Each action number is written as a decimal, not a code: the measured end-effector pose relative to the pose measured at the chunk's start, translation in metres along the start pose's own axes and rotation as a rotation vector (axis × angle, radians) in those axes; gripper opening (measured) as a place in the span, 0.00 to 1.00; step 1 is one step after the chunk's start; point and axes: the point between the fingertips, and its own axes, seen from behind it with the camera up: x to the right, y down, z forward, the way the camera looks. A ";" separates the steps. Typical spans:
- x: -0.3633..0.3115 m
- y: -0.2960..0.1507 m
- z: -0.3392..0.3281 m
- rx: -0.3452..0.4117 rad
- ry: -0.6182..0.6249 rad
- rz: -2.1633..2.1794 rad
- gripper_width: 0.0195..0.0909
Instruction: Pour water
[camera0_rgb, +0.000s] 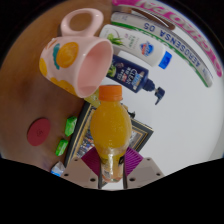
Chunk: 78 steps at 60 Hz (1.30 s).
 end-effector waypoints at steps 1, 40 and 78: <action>0.000 -0.001 0.000 0.000 0.000 -0.015 0.11; -0.017 0.018 -0.031 0.100 -0.365 1.344 0.11; -0.126 -0.023 -0.016 0.165 -0.546 1.959 0.26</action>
